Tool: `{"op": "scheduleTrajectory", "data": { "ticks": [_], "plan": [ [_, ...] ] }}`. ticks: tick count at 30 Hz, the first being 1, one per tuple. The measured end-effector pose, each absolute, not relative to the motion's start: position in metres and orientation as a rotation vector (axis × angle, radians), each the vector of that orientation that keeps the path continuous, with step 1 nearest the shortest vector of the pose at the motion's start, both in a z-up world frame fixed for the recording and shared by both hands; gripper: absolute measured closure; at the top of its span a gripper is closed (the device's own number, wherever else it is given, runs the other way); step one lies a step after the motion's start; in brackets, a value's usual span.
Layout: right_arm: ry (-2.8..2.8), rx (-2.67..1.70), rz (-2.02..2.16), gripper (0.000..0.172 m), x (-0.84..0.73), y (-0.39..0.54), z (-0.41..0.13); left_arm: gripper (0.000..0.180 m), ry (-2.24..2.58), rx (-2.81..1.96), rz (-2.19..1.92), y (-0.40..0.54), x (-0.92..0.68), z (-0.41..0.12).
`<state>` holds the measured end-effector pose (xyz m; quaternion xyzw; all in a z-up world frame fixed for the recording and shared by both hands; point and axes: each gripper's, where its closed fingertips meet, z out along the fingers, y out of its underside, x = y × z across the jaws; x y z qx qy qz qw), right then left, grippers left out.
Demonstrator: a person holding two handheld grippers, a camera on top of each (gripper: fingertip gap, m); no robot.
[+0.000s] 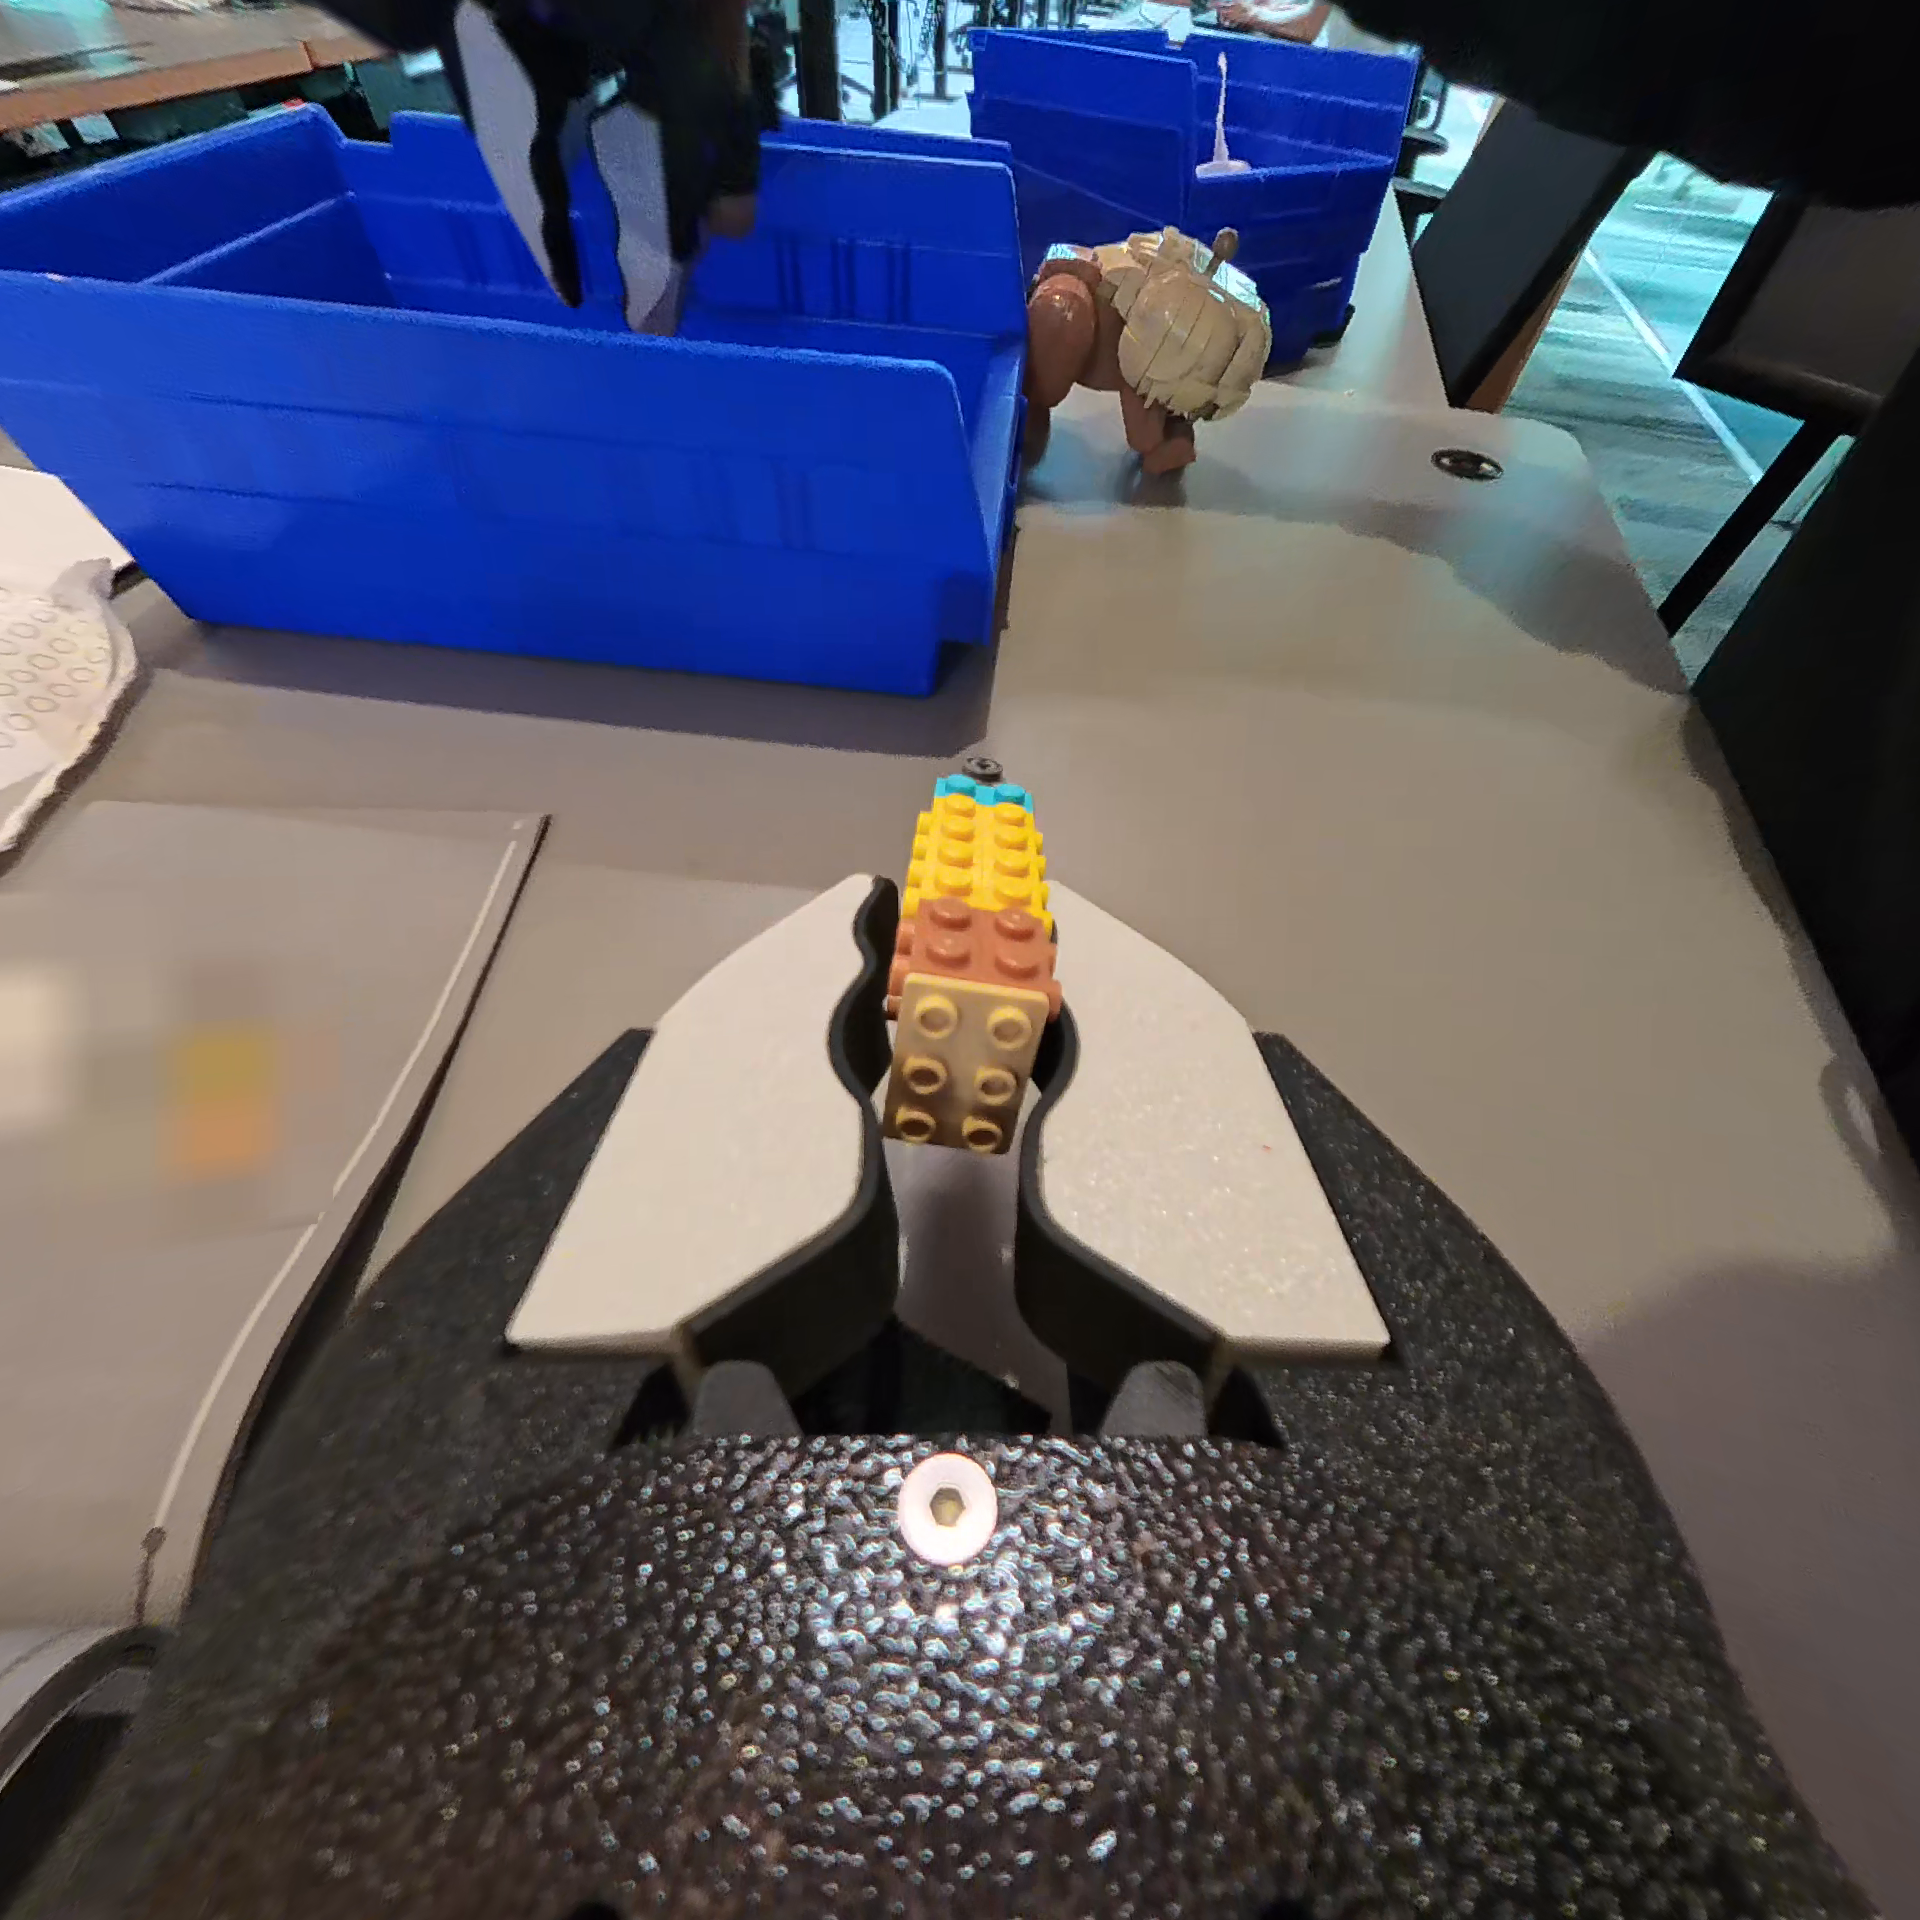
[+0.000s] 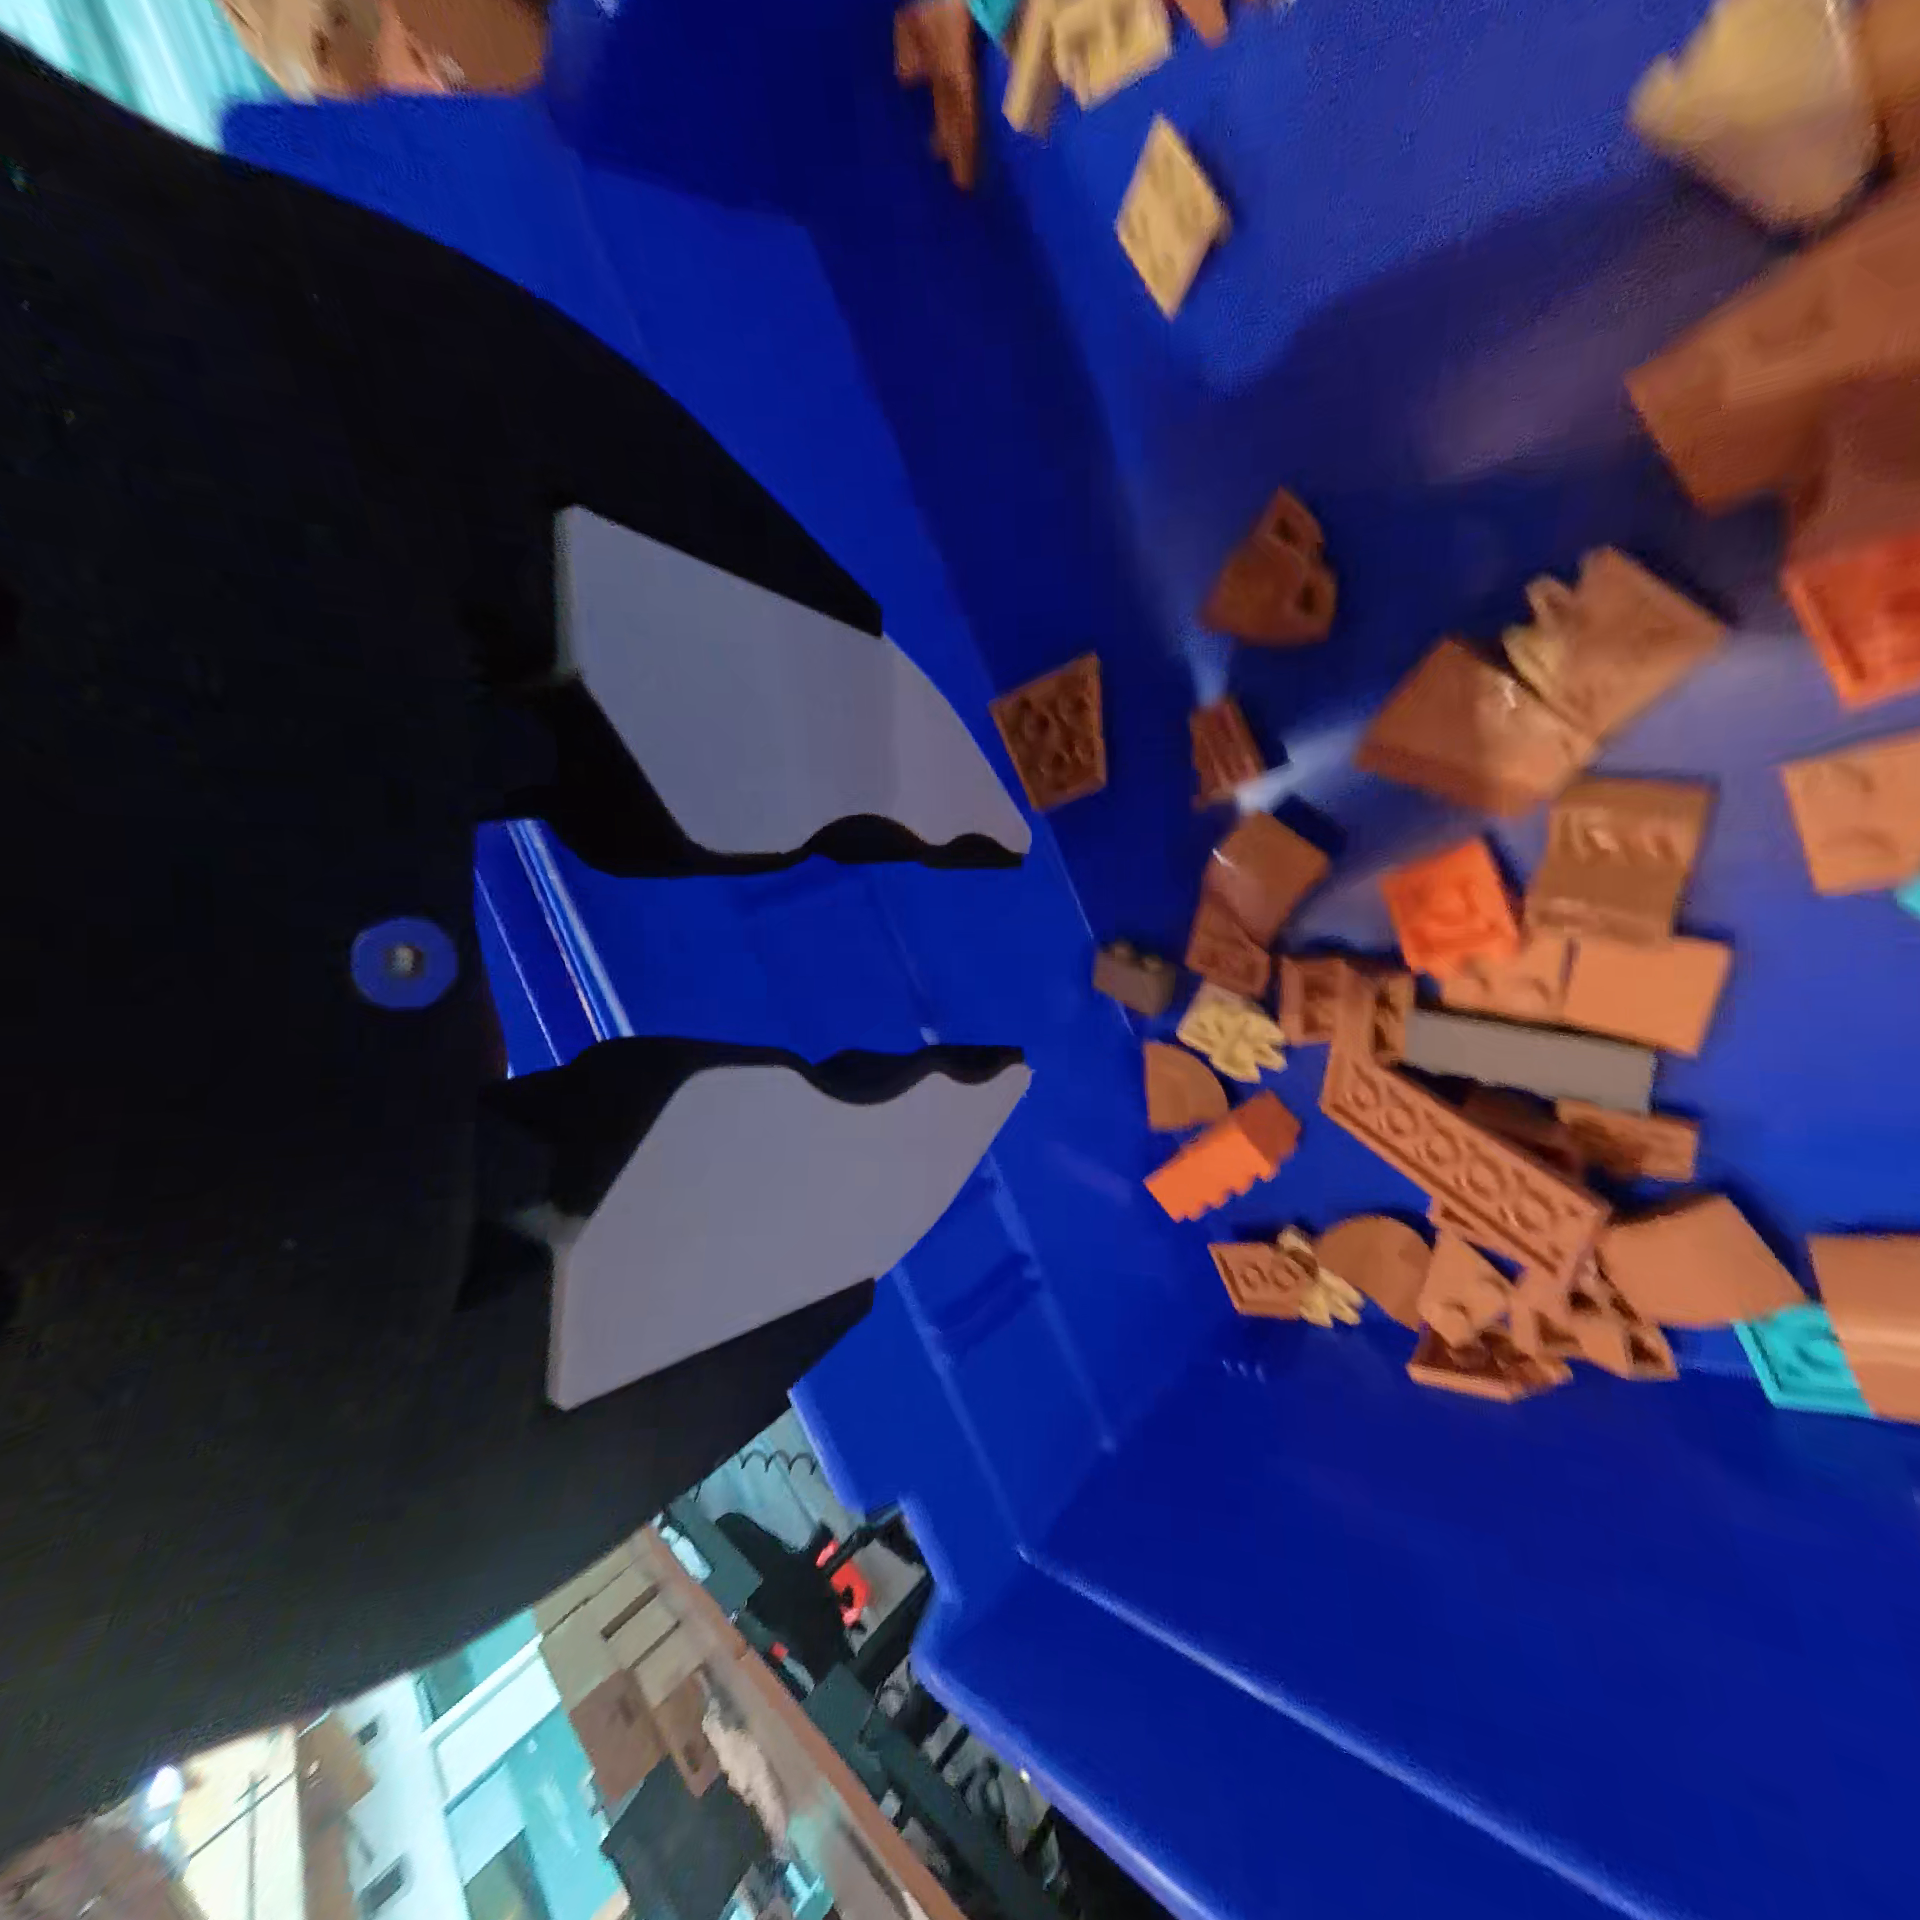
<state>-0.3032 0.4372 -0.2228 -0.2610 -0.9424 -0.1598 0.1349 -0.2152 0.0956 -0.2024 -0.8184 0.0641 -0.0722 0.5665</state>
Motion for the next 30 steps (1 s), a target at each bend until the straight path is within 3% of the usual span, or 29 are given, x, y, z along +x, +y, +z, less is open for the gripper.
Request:
{"op": "scheduleTrajectory", "data": {
  "ticks": [30],
  "plan": [
    [-3.030, -0.592, -1.132, 0.153, -0.306, 0.474, -0.264, 0.159, 0.115, -1.845, -0.280, 0.084, -0.213, -0.189]
  ]
}}
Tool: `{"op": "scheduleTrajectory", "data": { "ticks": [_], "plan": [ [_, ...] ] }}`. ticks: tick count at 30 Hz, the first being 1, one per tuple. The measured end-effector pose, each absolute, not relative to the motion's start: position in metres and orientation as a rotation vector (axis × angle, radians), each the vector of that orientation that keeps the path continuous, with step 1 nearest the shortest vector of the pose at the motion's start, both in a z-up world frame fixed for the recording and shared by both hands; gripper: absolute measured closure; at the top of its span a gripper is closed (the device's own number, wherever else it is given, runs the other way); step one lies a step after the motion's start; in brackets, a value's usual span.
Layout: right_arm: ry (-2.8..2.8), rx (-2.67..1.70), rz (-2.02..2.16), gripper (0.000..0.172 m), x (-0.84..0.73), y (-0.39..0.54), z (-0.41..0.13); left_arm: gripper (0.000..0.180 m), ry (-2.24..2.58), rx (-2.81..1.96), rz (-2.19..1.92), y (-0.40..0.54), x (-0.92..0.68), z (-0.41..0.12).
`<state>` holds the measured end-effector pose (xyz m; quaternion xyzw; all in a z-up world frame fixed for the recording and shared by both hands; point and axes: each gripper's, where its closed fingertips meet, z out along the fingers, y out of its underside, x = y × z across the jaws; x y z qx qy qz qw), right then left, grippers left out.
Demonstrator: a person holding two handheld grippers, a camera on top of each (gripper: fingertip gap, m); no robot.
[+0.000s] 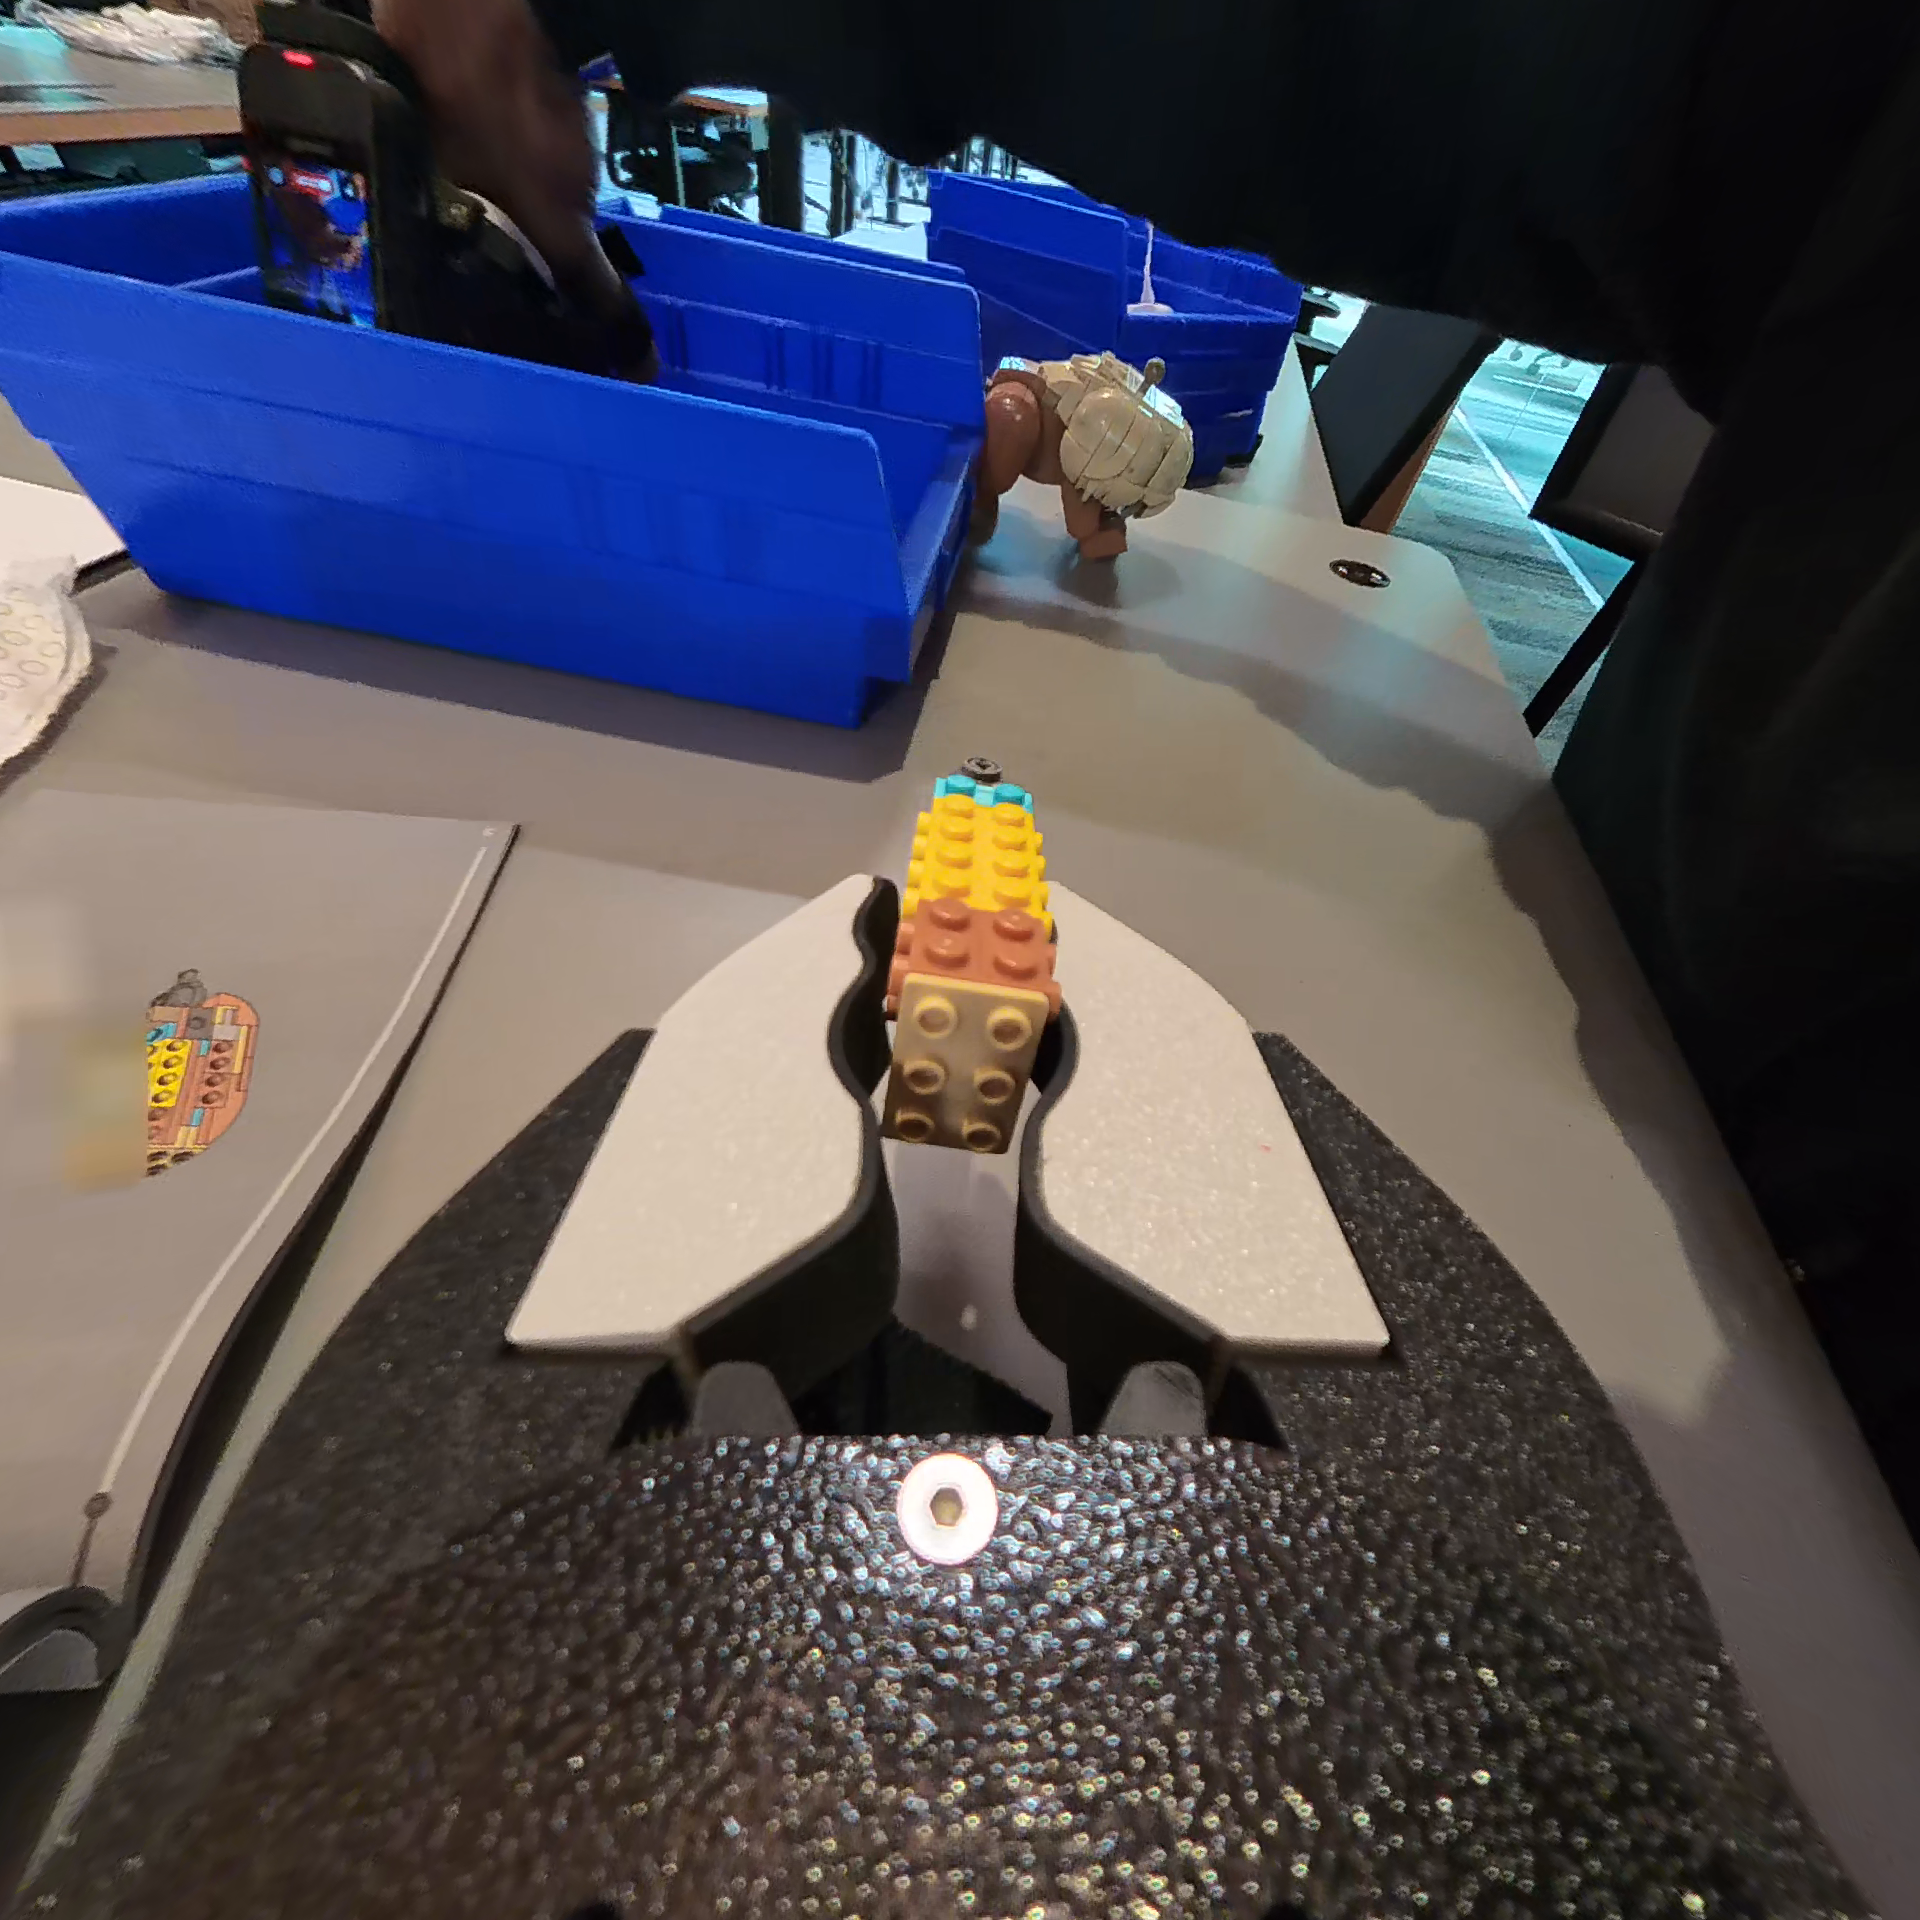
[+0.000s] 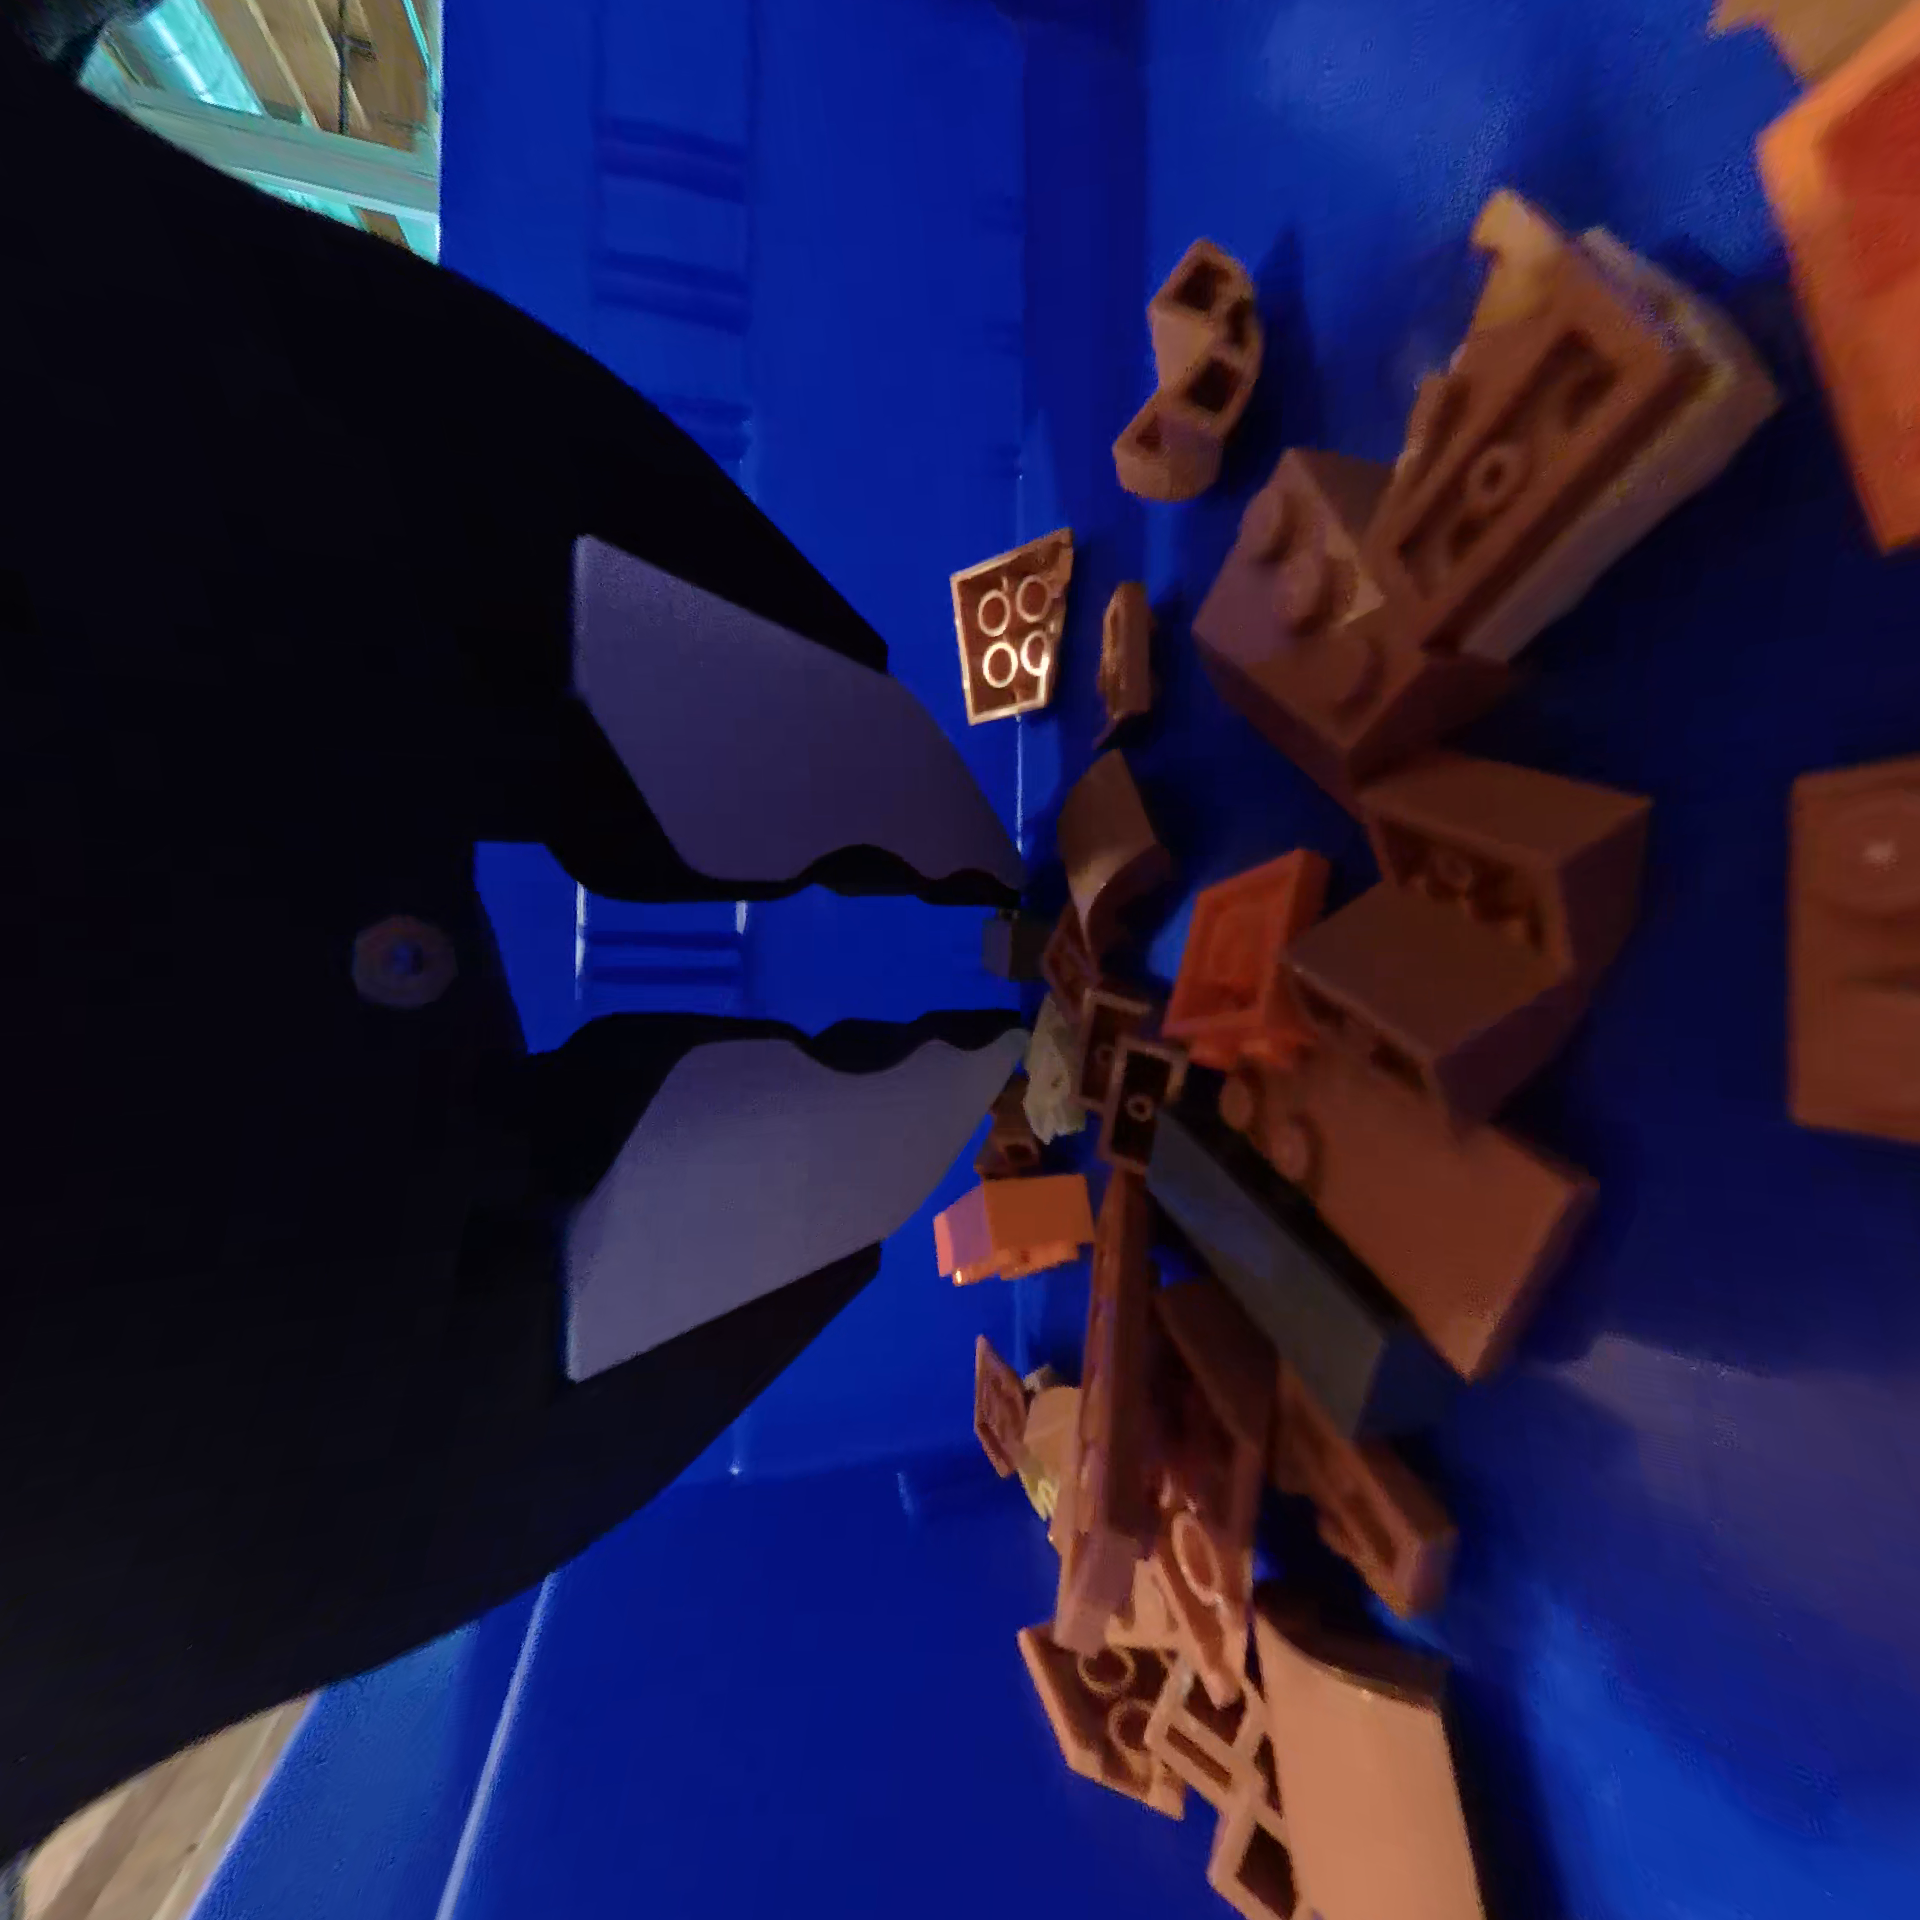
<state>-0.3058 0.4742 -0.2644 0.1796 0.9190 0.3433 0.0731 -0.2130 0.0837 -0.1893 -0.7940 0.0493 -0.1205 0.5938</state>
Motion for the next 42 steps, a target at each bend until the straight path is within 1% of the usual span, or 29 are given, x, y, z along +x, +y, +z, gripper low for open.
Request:
{"op": "scheduleTrajectory", "data": {
  "ticks": [3, 6, 10, 12, 14, 17, 20, 22, 27, 28, 31, 35, 42],
  "plan": [
    [2.741, 0.543, 0.982, 0.158, -0.304, 0.474, -0.264, 0.159, 0.120, -1.847, -0.278, 0.084, -0.212, -0.190],
    [2.760, 0.576, 0.928, 0.157, -0.300, 0.470, -0.263, 0.159, 0.120, -1.848, -0.279, 0.084, -0.212, -0.190],
    [2.905, 0.639, 0.805, 0.159, -0.294, 0.454, -0.241, 0.159, 0.123, -1.851, -0.280, 0.083, -0.212, -0.190],
    [3.021, 0.705, 0.565, 0.159, -0.287, 0.427, -0.224, 0.159, 0.136, -1.866, -0.284, 0.083, -0.210, -0.192],
    [3.105, 0.751, 0.198, 0.159, -0.273, 0.383, -0.206, 0.159, 0.170, -1.913, -0.300, 0.082, -0.205, -0.199],
    [3.174, 0.744, -0.272, 0.160, -0.240, 0.315, -0.177, 0.159, 0.193, -2.107, -0.265, 0.077, -0.205, -0.229],
    [3.186, 0.658, -0.633, 0.160, -0.199, 0.248, -0.162, 0.159, 0.245, -2.246, -0.224, 0.070, -0.203, -0.250],
    [3.144, 0.649, -0.823, 0.160, -0.176, 0.208, -0.162, 0.159, 0.267, -2.269, -0.219, 0.069, -0.200, -0.254],
    [2.951, 0.741, -1.099, 0.160, -0.152, 0.141, -0.188, 0.157, 0.286, -2.380, -0.227, 0.057, -0.200, -0.264],
    [2.918, 0.737, -1.141, 0.160, -0.150, 0.131, -0.192, 0.154, 0.300, -2.386, -0.201, 0.056, -0.202, -0.264],
    [2.836, 0.746, -1.258, 0.160, -0.154, 0.109, -0.199, 0.149, 0.323, -2.378, -0.198, 0.054, -0.201, -0.261],
    [2.654, 0.801, -1.437, 0.160, -0.167, 0.090, -0.194, 0.140, 0.355, -2.307, -0.147, 0.055, -0.205, -0.245],
    [2.188, 0.853, -1.705, 0.160, -0.172, 0.066, -0.173, 0.139, 0.593, -1.907, 0.084, 0.070, -0.189, -0.190]
  ]
}}
